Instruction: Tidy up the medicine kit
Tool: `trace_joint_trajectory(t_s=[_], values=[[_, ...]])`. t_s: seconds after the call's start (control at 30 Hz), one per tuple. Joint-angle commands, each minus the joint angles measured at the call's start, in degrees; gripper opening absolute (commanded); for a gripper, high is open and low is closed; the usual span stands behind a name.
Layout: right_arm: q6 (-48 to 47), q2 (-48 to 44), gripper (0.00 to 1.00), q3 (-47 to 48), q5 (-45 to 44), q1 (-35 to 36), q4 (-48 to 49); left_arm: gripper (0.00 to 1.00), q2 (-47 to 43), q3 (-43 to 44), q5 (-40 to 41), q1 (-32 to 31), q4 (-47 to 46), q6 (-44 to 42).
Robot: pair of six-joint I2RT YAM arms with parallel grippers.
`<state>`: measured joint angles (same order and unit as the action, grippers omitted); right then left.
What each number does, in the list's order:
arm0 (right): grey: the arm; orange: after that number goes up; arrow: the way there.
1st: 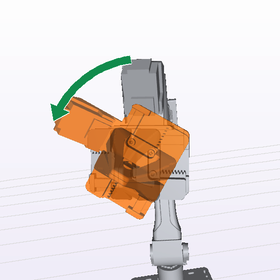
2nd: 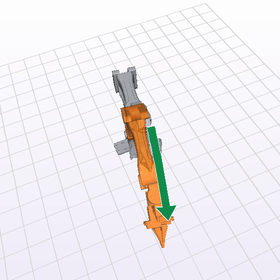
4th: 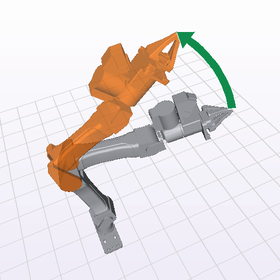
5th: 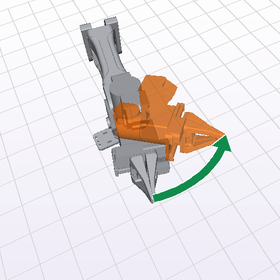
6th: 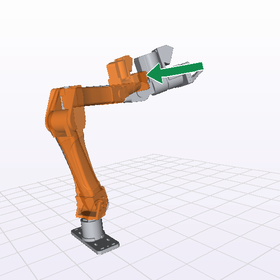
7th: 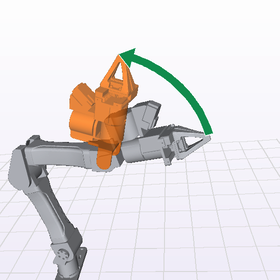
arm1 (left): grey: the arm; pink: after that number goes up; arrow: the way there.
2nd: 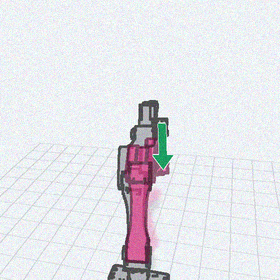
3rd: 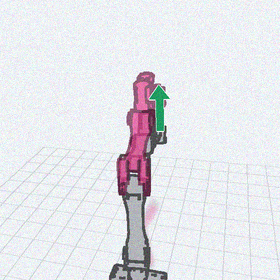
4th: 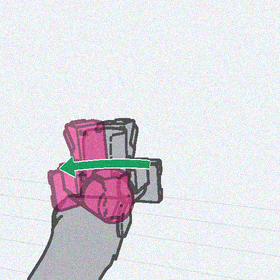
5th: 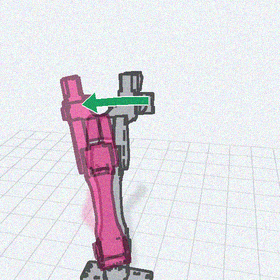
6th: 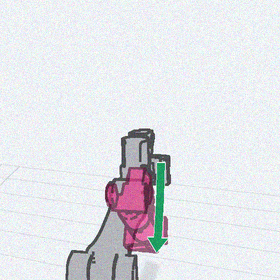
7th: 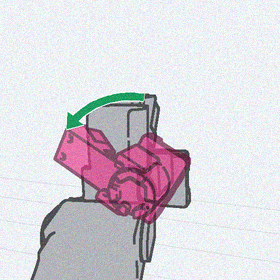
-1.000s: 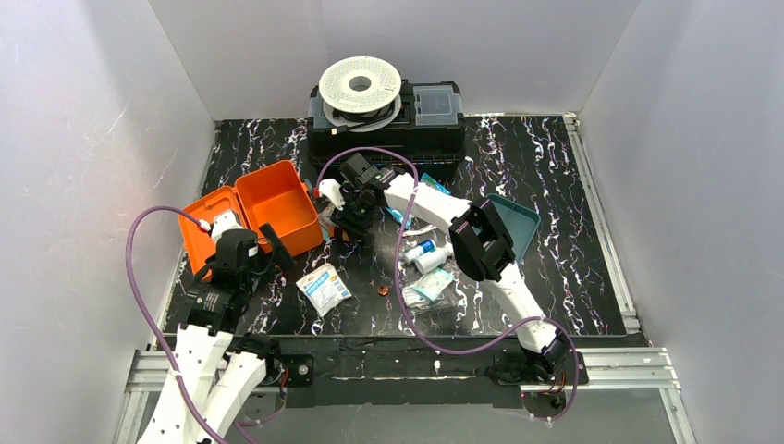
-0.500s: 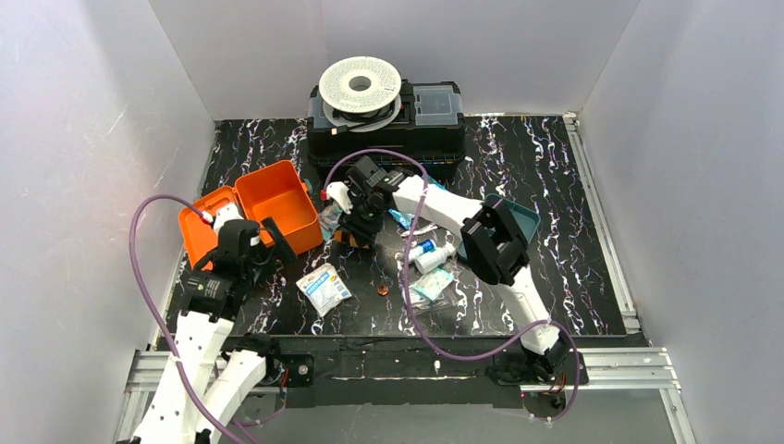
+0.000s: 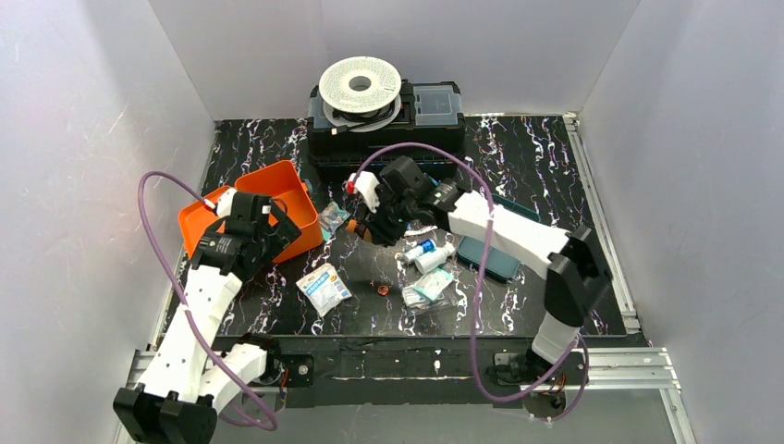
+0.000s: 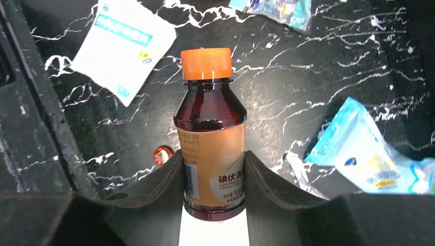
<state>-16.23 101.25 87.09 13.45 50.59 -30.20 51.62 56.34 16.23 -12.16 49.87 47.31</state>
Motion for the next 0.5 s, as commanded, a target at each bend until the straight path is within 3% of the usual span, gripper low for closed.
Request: trace_joint_trajectory(t_s=[0.0,0.47], values=[[4.54,-9.91,0.24,-7.13,-4.15,2.31,7.14,1.0,2.56,2.67,2.88,-0.03,5.08,10.03],[9.3,-28.25,0.25,-19.51,-14.68,12.56,8.26,0.99,4.24,-0.26,5.32,0.8,7.17,35.13]])
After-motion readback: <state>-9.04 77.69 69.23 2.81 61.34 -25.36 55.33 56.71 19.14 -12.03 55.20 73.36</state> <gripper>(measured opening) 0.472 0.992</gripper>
